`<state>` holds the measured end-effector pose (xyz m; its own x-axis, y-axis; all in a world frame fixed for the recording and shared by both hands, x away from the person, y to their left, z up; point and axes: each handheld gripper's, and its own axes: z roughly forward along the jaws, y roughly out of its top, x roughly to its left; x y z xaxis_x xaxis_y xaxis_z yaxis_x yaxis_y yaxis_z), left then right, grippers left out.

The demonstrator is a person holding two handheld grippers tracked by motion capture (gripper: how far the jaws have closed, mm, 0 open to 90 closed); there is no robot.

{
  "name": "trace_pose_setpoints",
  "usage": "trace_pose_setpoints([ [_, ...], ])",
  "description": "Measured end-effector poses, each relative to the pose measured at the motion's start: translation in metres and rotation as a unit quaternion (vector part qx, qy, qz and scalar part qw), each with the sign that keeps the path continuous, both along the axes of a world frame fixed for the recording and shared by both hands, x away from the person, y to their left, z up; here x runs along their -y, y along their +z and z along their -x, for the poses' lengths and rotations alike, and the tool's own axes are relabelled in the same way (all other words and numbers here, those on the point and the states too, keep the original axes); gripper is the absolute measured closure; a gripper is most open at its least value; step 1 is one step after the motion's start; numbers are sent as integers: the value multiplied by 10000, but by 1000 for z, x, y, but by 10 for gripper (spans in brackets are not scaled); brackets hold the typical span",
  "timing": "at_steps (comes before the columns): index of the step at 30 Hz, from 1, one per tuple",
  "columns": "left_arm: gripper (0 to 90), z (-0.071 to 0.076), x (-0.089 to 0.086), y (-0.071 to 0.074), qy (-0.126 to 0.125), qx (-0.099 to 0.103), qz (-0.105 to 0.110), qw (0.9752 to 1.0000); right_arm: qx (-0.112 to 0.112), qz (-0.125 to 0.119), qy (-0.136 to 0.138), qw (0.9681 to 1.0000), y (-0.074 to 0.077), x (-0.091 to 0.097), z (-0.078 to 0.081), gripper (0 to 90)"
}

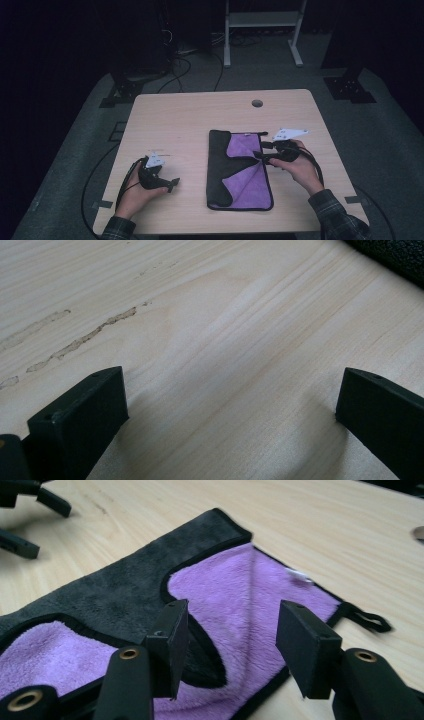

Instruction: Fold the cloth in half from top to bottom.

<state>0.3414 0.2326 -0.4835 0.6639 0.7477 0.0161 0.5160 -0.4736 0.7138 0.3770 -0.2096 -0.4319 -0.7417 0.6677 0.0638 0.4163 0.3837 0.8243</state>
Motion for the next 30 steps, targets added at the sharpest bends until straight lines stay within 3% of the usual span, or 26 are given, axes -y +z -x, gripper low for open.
trace_pose_setpoints([
  [11, 0, 0, 0, 0, 4, 13, 10, 10000, -12, 3, 248, 9997, -2, -30, -10, 478],
  [30, 0, 0, 0, 0, 3, 12, 10, 10000, -260, 156, 534, 9981, -21, -69, -21, 547],
])
